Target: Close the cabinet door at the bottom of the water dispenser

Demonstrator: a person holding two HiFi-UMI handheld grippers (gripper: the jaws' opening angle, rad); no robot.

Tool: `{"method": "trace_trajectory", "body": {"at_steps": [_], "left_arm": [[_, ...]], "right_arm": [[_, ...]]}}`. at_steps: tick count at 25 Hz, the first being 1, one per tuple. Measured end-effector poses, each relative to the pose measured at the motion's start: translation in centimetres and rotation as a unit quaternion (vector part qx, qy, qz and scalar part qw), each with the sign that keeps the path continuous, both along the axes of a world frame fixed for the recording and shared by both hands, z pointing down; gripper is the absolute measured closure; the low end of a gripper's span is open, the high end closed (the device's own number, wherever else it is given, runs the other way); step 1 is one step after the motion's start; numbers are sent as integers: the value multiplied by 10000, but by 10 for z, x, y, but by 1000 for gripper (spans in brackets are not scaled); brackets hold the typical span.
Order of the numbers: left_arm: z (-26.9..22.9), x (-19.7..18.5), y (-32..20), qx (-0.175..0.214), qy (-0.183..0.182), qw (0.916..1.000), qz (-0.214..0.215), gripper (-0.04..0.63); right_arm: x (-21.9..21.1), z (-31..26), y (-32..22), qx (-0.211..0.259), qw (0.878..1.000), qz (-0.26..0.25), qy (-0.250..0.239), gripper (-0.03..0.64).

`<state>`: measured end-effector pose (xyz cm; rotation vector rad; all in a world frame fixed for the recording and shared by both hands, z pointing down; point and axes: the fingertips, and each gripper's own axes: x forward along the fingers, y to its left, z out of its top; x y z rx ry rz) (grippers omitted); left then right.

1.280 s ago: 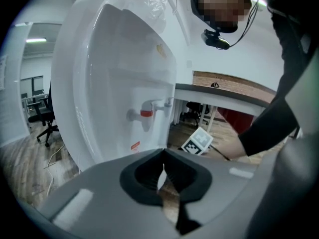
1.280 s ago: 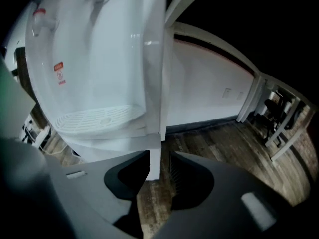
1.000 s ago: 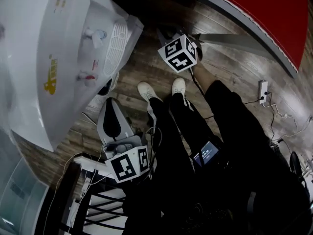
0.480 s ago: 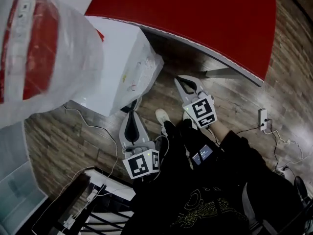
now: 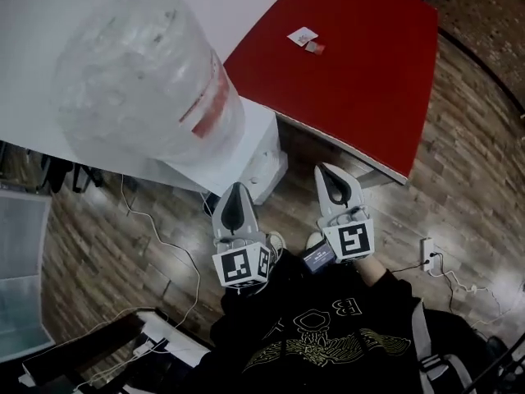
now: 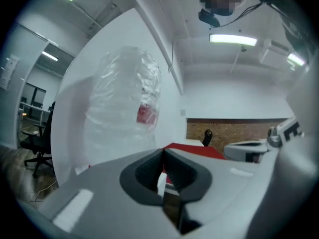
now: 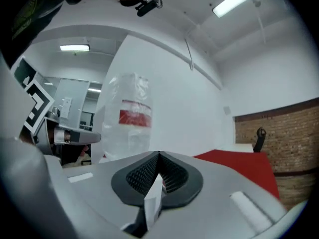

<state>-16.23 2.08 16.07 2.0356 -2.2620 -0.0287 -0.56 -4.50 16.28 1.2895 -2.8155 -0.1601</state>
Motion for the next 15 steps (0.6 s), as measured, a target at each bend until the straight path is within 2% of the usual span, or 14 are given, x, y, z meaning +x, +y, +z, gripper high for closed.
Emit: {"method": "trace_trajectory", "body": {"at_steps": [3, 7, 15], "left_arm": [[-28, 1, 7, 261, -124, 9995, 84, 588], [-44, -3, 8, 448, -241, 9986, 120, 588], [-49, -7, 5, 503, -298, 9982, 134, 588]], "right_arm": [[5, -38, 12, 251, 9994, 217, -94, 617], [6, -43, 12, -99, 9992, 321, -216, 618], [-14, -47, 19, -118, 9994, 66, -309, 618]]}}
